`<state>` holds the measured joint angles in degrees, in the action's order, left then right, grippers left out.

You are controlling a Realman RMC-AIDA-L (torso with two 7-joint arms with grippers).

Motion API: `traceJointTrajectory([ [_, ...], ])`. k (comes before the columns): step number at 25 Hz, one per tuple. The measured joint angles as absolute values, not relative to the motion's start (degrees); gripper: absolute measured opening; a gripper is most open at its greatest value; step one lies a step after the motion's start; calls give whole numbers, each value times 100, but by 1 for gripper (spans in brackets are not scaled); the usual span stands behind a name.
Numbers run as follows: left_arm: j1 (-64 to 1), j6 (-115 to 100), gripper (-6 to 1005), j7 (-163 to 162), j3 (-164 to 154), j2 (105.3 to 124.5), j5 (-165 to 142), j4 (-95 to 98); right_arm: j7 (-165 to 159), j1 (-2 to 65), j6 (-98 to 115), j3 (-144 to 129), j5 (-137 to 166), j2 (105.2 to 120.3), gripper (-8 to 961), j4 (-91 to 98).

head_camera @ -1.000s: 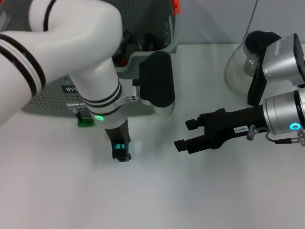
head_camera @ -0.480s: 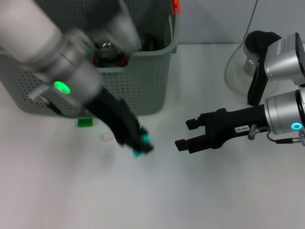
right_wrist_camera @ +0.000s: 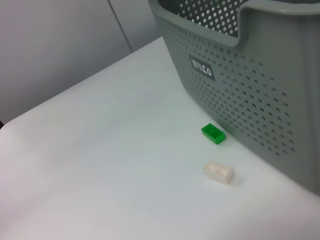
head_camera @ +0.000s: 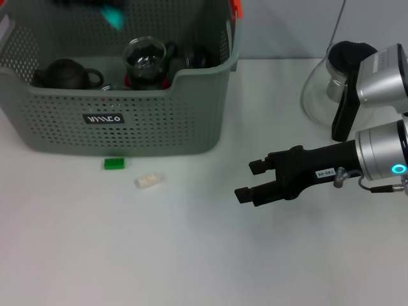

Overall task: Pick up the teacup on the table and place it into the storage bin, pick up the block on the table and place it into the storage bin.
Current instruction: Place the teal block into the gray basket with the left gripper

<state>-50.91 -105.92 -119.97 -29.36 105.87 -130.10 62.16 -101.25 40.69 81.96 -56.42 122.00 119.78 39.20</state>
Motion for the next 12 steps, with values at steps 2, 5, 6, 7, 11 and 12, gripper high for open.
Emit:
traceJointTrajectory([
  [2, -5102, -10014, 411, -11987, -2980, 10554, -13305, 6210, -10125, 4069, 8200, -5644, 12199, 11979, 877, 3920],
  [5, -5111, -8927, 412, -12054, -3326, 10618, -13827, 6092, -10125, 4069, 8200, -5663, 12199, 11991, 876, 3920],
  [6, -5109, -8600, 413, -12108, -3485, 10656, -13967, 6023, -10124, 4069, 8203, -5666, 12199, 11993, 876, 3920],
  [7, -5105, -8418, 413, -12144, -3559, 10679, -14038, 5990, -10124, 4069, 8203, -5666, 12199, 11993, 876, 3920],
  [11, -5057, -7859, 414, -12203, -3734, 10823, -14246, 5964, -10124, 4069, 8220, -5661, 12199, 11996, 858, 3920],
  [12, -5038, -7858, 456, -12201, -3728, 10835, -14245, 6014, -10125, 4069, 8233, -5659, 12199, 11996, 853, 3920],
])
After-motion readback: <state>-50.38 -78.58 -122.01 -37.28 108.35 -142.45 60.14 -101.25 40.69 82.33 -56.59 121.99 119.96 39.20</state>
